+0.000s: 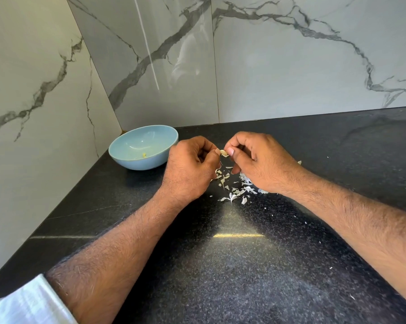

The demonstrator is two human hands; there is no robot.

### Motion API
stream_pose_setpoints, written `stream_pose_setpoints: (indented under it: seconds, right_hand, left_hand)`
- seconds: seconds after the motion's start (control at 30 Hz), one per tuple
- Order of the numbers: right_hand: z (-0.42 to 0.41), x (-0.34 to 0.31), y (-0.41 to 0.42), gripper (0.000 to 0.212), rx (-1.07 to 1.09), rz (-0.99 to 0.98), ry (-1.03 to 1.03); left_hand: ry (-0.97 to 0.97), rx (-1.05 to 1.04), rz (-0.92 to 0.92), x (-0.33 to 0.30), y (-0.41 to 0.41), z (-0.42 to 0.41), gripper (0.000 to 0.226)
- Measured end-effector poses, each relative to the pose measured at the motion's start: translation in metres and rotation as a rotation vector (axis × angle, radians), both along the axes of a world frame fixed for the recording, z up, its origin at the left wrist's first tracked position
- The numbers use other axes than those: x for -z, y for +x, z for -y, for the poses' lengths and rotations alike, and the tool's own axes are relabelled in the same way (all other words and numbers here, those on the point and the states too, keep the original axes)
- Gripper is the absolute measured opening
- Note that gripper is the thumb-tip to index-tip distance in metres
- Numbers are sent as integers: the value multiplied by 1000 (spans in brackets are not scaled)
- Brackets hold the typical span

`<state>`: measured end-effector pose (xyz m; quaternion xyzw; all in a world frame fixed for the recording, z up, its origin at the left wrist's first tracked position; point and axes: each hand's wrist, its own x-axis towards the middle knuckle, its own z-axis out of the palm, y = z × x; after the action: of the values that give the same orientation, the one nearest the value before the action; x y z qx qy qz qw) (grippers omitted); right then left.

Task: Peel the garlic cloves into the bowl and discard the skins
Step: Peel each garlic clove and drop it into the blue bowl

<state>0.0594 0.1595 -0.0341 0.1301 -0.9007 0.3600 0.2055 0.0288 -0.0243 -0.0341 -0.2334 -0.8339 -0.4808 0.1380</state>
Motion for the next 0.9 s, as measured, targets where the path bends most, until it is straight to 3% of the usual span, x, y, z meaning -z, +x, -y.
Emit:
stream_pose_setpoints:
  seconds: [0.2,0.43,0.9]
  right_hand:
    - [3,2,1,13,26,-13,9]
    - [5,0,2,12,10,68,-122]
    - [7,4,0,15,43,28,-132]
  left_hand:
    - [67,-1,119,1,1,-2,12]
    - [192,24,274,-2,6,-4,12]
    - [232,-33,243,0,11,-10,13]
